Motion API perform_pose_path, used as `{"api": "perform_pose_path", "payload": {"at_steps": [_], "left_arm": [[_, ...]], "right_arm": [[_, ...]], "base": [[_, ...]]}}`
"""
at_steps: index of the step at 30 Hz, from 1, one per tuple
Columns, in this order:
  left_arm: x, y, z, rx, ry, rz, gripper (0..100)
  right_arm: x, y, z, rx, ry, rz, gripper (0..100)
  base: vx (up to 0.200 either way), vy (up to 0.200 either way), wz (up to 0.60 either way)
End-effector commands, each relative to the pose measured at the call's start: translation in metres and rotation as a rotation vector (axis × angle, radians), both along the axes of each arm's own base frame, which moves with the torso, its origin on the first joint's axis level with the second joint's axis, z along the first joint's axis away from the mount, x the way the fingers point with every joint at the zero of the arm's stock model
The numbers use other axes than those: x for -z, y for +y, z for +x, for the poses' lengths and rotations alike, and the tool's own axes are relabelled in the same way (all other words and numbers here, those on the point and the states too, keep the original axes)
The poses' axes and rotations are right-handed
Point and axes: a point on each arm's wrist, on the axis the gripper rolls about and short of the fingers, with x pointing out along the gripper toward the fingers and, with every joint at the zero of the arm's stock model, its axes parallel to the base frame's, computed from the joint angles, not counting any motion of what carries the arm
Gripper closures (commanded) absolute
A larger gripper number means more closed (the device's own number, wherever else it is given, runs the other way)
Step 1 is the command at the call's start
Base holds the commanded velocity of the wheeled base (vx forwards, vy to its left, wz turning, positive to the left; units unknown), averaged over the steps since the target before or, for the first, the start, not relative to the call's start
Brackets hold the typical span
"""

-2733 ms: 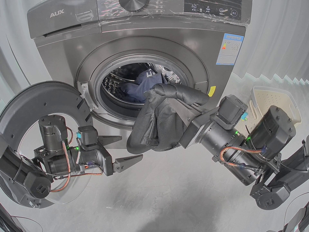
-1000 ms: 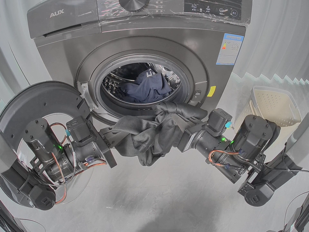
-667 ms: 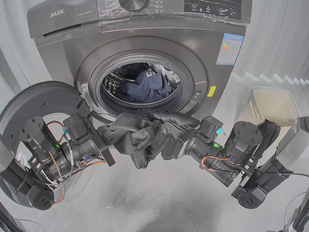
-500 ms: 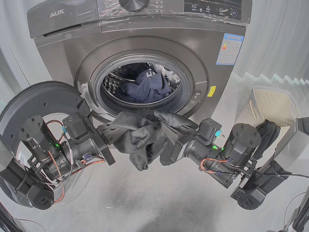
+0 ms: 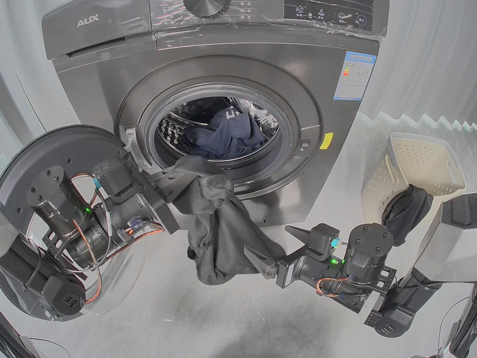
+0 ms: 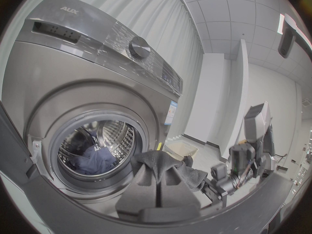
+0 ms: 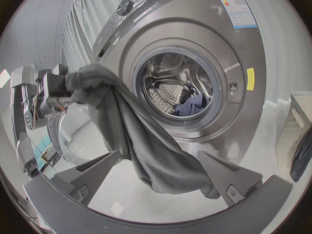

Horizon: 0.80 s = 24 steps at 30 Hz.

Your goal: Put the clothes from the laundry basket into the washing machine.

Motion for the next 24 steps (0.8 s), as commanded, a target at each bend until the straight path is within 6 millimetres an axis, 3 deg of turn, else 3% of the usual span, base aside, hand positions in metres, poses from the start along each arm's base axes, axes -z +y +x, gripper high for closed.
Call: {"api": "perform_pose_path", "payload": {"at_steps": [1,18,24], "left_arm": [[-0.010,-0.002,0.005,-0.030,-0.024,-0.042,100],[-0.028,-0.005,0.014,-0.103,-0.073,-0.109,100],[-0.027,-0.007,0.015,-0.101,-0.071,-0.109,100]], "right_arm": [[0.017,-0.007,-0.003,0.011,0.055,-0.055,0],[0.017,0.003,-0.005,-0.017,0.043,-0.043,0],[0.008,0.017,-0.007,-0.049,0.009,-0.001,0]], "base": [[0.000,0.000,0.00],[0.000,0.000,0.00],[0.000,0.000,0.00]]}}
